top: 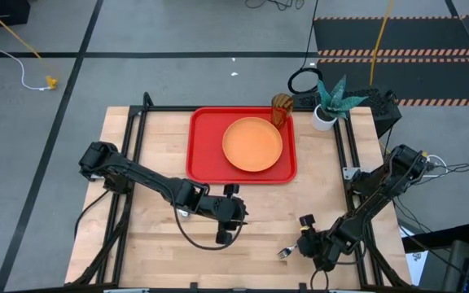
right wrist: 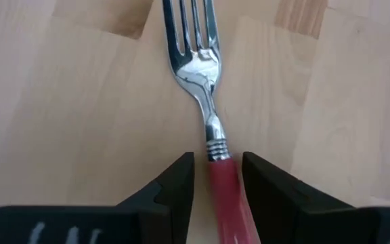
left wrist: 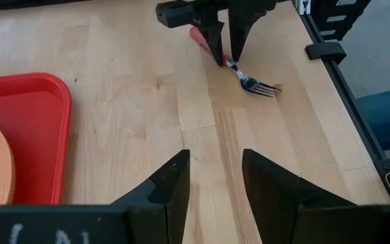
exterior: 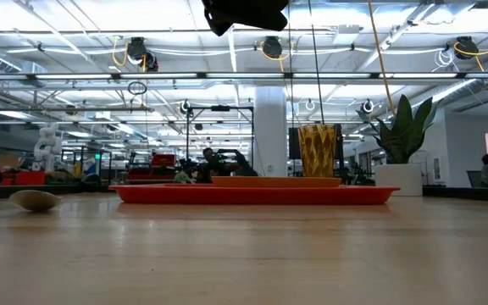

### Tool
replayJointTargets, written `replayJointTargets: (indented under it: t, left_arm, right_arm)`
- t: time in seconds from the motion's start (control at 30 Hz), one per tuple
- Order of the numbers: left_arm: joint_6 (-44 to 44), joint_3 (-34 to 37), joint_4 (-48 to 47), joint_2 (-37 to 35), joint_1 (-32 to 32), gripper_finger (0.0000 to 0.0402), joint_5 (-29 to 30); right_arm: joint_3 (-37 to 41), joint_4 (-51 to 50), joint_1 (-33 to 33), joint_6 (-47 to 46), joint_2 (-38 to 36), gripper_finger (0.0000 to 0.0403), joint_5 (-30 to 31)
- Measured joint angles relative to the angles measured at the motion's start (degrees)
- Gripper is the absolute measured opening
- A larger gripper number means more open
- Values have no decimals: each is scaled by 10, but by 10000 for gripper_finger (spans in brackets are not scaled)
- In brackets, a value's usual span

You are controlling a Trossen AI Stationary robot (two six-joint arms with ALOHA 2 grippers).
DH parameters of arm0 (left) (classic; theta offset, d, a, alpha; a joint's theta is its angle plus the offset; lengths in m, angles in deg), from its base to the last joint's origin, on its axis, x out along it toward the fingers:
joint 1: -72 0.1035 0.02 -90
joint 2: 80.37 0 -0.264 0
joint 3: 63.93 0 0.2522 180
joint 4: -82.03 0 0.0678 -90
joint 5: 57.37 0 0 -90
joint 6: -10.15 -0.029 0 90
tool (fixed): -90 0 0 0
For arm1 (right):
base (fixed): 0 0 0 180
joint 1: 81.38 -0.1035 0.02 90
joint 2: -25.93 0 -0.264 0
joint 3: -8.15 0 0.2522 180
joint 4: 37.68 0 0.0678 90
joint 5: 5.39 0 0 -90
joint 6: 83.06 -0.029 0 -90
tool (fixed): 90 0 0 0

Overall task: Pick and place plate/cup/fork/spoon on tray
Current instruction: Put the pink fork on the red serving tray to the left of the orange plate

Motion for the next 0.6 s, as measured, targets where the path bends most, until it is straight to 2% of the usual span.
replayJointTargets:
  t: [0.2,0.47,0.6]
  left_arm:
    - [-1,0,-1,0,0,138,0]
    - [-1,0,-1,0,0,138,0]
    - [1,0,0,0,0,138,0]
  right_arm:
    - [0,7,1,-5,14,113,1]
    - [0,6,3,-21,10,39,-2]
    - [0,7,3,-52,10,24,12]
